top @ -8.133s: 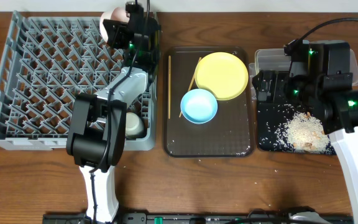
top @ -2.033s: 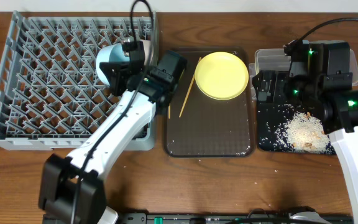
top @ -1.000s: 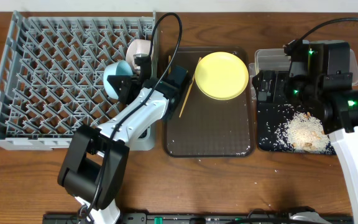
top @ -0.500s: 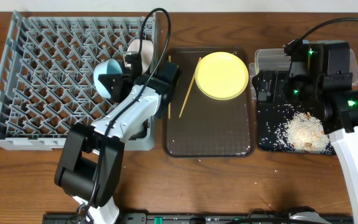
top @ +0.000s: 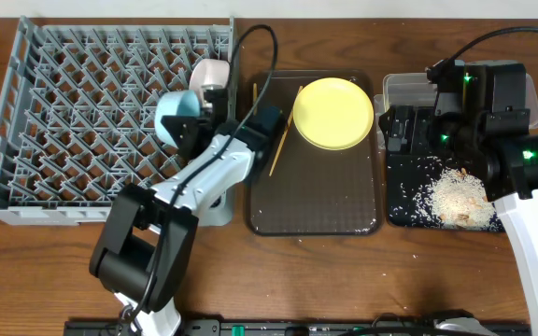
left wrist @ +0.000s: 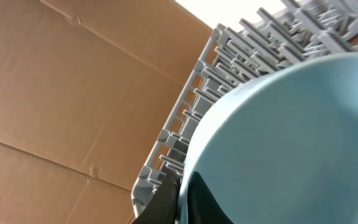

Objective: Sort waste into correct bins and load items into the dishwasher
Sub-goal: 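Carry the blue bowl into the rack and stand it upright, then reach the left gripper to the yellow plate and grasp its edge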

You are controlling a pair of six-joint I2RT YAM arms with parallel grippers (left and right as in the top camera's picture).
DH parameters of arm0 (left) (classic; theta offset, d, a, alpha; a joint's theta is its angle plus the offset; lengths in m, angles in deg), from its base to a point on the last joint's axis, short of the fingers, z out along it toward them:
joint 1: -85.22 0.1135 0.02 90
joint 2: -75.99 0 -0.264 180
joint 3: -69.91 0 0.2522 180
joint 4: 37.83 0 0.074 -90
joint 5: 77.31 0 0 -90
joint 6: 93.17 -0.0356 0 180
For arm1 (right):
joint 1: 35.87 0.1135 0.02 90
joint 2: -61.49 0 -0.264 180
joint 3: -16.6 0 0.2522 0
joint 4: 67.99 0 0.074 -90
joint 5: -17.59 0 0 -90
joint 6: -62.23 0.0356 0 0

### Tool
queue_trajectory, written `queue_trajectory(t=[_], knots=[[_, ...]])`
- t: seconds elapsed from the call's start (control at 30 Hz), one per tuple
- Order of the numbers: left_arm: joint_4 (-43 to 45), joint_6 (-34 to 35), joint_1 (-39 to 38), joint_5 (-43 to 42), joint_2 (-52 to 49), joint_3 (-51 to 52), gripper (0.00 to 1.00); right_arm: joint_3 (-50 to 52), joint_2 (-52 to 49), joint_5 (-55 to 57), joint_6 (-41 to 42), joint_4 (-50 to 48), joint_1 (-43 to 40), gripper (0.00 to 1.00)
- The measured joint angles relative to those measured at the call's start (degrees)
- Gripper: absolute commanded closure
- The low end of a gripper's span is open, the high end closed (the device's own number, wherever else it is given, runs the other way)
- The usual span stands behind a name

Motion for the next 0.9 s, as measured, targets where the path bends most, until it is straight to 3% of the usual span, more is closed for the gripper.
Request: queue_trajectory(t=[0.13, 0.43, 0.63, 0.9], knots=[[-0.79, -0.02, -1.05, -2.93, -0.15, 0.24, 0.78, -0.02, 0.0, 0.0, 0.0, 0.0, 0.0, 0.01], [-2.36, -1.16, -1.09, -12.63, -0.24, 0.39, 0.68, -0.02, 0.0, 0.0, 0.0, 0.0, 0.0, 0.01], [-5.11, -2.6, -1.09, -23.67, 0.57, 0.26, 0.58, -0.02, 0.0, 0.0, 0.02, 0.0, 0.0, 0.01], [-3.63, -3.21, -1.09, -40.79, 10.78, 0.11, 0.34, -0.02, 0.0, 0.0, 0.02, 0.0, 0.0, 0.01]])
